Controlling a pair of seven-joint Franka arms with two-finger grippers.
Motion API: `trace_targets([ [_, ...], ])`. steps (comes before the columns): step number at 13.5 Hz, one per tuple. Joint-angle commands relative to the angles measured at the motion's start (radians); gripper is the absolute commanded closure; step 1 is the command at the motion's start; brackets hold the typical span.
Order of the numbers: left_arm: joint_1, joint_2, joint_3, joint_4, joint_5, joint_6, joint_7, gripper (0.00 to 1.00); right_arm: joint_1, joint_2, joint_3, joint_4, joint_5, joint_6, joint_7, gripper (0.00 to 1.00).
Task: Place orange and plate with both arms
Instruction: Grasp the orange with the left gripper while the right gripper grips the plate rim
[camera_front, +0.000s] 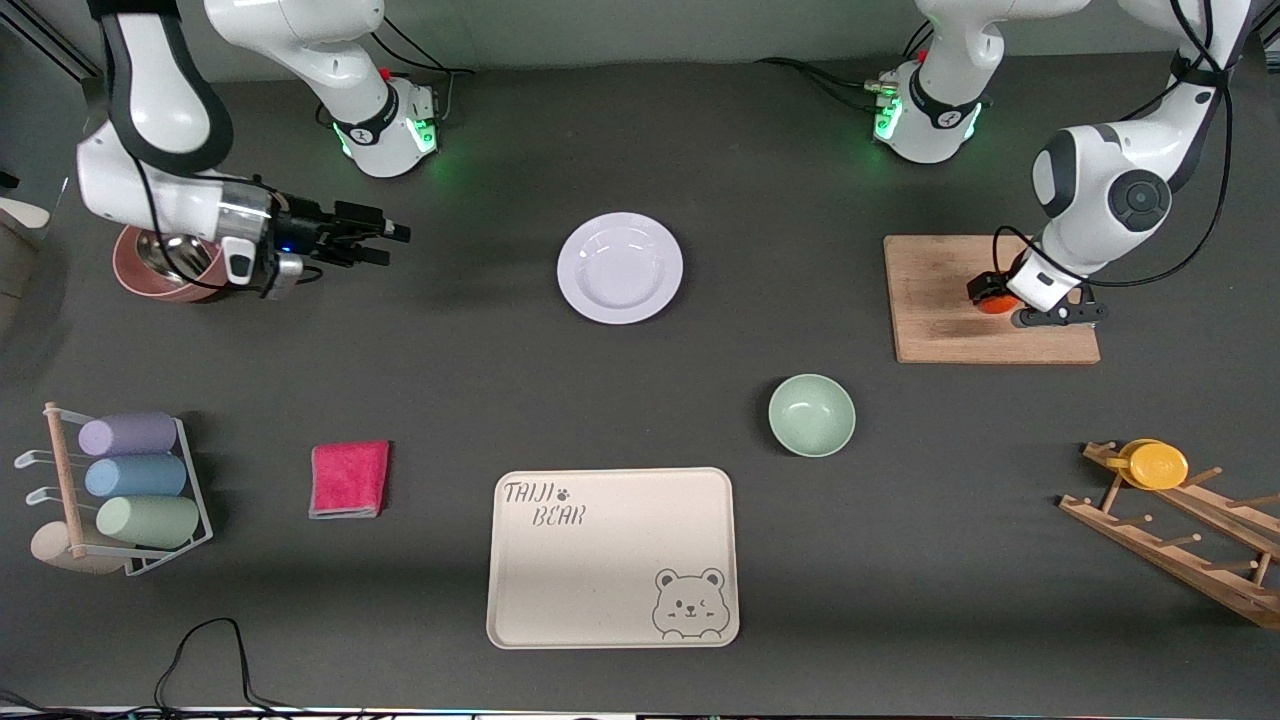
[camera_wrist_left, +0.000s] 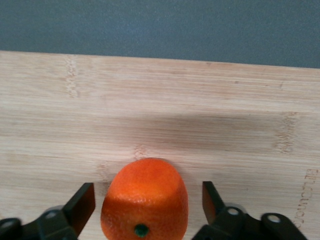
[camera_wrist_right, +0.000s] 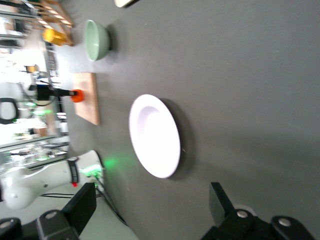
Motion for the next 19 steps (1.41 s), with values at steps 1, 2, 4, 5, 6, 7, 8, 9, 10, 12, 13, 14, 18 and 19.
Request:
trace_targets([
  [1, -0.011, -0.004, 0.004, -0.011, 0.009, 0.017, -0.005, 1.00, 0.006, 0.145, -0.005, -0.027, 0.180, 0.023, -0.240, 0.00],
  [2, -0.010, -0.006, 0.004, -0.011, 0.009, 0.015, -0.003, 1.00, 0.006, 0.200, -0.005, -0.034, 0.223, 0.021, -0.332, 0.00],
  [4, -0.011, -0.024, 0.003, -0.002, 0.009, 0.003, -0.005, 1.00, 0.007, 0.294, -0.005, -0.055, 0.321, 0.015, -0.510, 0.00],
  [5, -0.011, -0.058, 0.004, 0.016, 0.009, -0.015, -0.008, 1.00, 0.007, 0.346, -0.004, -0.061, 0.363, 0.011, -0.593, 0.00],
  [6, -0.013, -0.091, 0.003, 0.053, 0.009, -0.098, -0.008, 1.00, 0.015, 0.389, -0.004, -0.064, 0.407, 0.003, -0.662, 0.00],
  [7, -0.013, -0.122, -0.011, 0.121, 0.009, -0.230, -0.009, 1.00, 0.024, 0.426, -0.004, -0.064, 0.439, -0.009, -0.711, 0.00],
  [8, -0.013, -0.142, -0.026, 0.200, 0.009, -0.370, -0.020, 1.00, 0.025, 0.452, -0.004, -0.066, 0.464, -0.014, -0.734, 0.00],
  [9, -0.013, -0.161, -0.034, 0.278, 0.009, -0.481, -0.023, 1.00, 0.025, 0.473, -0.004, -0.069, 0.483, -0.016, -0.751, 0.00],
  [10, -0.013, -0.168, -0.043, 0.356, 0.009, -0.578, -0.023, 1.00, 0.027, 0.489, -0.002, -0.073, 0.493, -0.019, -0.753, 0.00],
  [12, -0.013, -0.162, -0.051, 0.541, 0.010, -0.788, -0.022, 1.00, 0.026, 0.518, -0.004, -0.080, 0.495, -0.038, -0.753, 0.00],
  [13, -0.014, -0.158, -0.054, 0.635, 0.010, -0.883, -0.019, 1.00, 0.025, 0.533, -0.004, -0.087, 0.507, -0.049, -0.747, 0.00],
  [14, -0.016, -0.149, -0.062, 0.716, 0.009, -0.969, -0.017, 1.00, 0.027, 0.547, -0.004, -0.092, 0.524, -0.054, -0.745, 0.00],
  [18, -0.019, -0.011, -0.100, 1.072, 0.007, -1.241, -0.009, 1.00, 0.027, 0.569, -0.002, -0.092, 0.526, -0.063, -0.738, 0.00],
  [19, -0.019, 0.015, -0.100, 1.122, 0.004, -1.265, -0.003, 1.00, 0.027, 0.572, -0.004, -0.090, 0.526, -0.068, -0.738, 0.09],
])
